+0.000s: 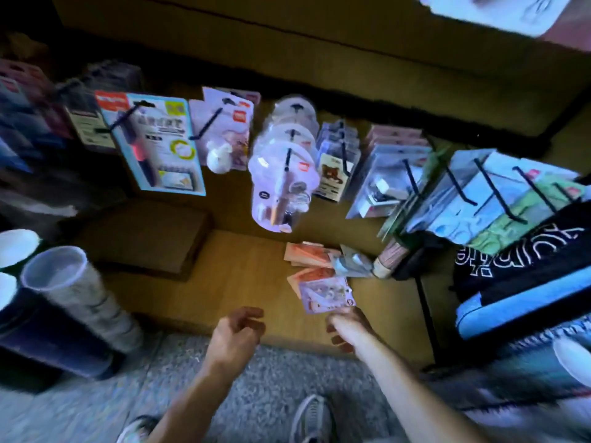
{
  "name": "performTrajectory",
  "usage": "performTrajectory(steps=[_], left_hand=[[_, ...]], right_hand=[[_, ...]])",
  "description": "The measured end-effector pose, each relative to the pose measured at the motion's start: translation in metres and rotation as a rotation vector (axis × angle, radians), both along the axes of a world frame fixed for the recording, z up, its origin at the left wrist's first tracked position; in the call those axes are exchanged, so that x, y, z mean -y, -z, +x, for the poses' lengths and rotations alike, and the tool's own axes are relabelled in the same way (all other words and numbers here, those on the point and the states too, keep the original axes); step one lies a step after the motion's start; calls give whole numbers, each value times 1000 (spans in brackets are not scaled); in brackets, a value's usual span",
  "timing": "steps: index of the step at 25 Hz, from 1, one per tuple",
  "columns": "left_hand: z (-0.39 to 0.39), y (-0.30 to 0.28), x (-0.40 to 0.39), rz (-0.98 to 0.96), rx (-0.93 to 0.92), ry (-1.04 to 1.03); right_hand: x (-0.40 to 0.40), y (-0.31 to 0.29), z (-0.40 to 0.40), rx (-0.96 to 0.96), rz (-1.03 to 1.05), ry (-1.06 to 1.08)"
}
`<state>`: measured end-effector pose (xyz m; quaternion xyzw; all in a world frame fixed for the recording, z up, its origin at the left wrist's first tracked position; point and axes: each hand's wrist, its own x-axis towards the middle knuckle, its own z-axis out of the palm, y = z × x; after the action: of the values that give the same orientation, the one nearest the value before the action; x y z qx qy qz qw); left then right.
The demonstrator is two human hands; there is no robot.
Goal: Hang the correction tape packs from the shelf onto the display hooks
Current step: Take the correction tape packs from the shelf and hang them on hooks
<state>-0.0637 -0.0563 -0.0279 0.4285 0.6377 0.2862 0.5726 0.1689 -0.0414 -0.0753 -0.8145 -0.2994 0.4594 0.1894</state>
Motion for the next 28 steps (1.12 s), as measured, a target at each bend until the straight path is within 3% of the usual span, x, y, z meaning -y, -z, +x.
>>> performTrajectory(steps=[3,5,12,16,19,22,28], left_hand=[[15,38,-13,-52,-3,28],[16,54,-20,-43,-54,33],[23,96,-20,-25,-144,98],[19,106,-18,-37,-122,90],[18,105,-17,-81,-89,32],[20,102,-10,-58,-59,-11],[9,54,-10,117,-151,-103]], right_hand=[[-17,93,51,81,-46,114],[-34,105,48,153,-22,143],[-83,122,28,562,0,-275],[-80,141,27,746,111,-398],[-63,140,18,721,111,-482],[-39,133,-1,722,257,-581],[-15,69,-39,515,851,-724]])
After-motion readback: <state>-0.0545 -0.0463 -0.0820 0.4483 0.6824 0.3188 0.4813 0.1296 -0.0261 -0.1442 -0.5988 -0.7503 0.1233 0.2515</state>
